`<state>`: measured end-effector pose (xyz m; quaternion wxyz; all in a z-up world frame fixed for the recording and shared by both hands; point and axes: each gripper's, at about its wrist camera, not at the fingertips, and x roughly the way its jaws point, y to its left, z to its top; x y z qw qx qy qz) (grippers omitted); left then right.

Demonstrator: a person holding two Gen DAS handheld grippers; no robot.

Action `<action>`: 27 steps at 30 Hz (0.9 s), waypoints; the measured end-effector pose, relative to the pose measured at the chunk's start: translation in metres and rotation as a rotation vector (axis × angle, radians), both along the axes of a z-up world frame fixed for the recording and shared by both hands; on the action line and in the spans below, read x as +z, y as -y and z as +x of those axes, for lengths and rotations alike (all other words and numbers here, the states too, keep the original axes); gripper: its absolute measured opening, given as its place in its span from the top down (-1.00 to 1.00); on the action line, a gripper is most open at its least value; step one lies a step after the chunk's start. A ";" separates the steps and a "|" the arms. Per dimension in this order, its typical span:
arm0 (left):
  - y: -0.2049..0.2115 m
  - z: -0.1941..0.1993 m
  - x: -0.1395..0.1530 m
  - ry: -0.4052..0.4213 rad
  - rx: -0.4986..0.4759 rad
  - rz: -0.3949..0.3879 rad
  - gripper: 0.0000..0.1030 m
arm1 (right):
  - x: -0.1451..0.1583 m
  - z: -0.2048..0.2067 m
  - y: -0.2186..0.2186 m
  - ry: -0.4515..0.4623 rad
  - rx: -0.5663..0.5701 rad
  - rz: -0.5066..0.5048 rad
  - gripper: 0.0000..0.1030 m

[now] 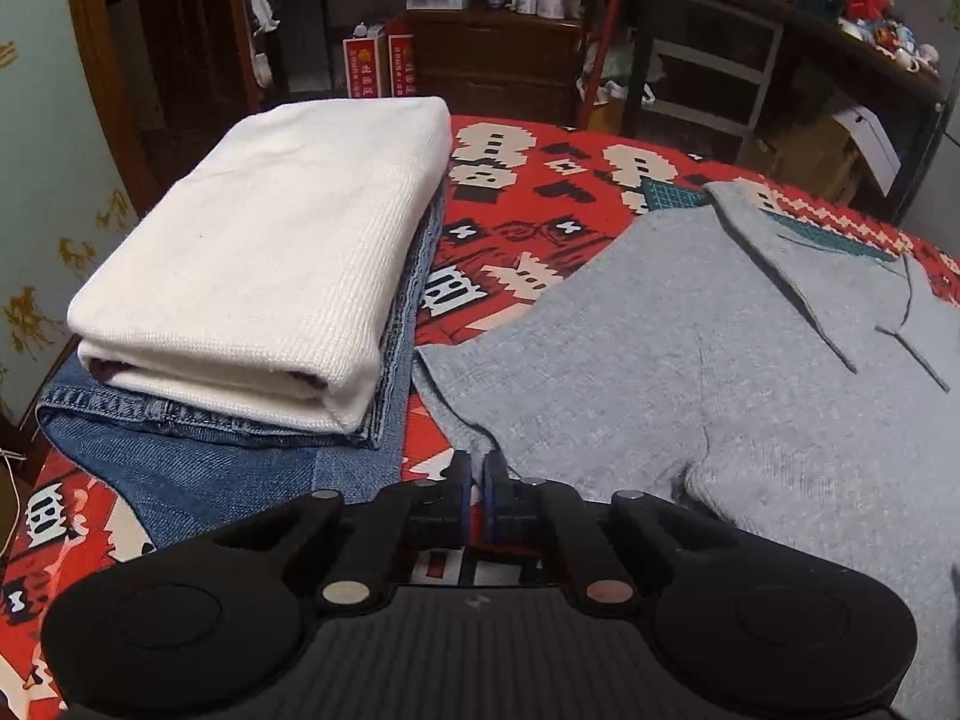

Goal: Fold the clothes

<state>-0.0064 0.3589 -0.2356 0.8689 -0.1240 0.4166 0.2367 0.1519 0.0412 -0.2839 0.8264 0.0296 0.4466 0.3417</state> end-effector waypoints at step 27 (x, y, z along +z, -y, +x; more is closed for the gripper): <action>0.087 -0.028 0.002 0.178 -0.227 -0.074 0.66 | 0.011 -0.084 0.065 0.244 -0.125 -0.076 -0.75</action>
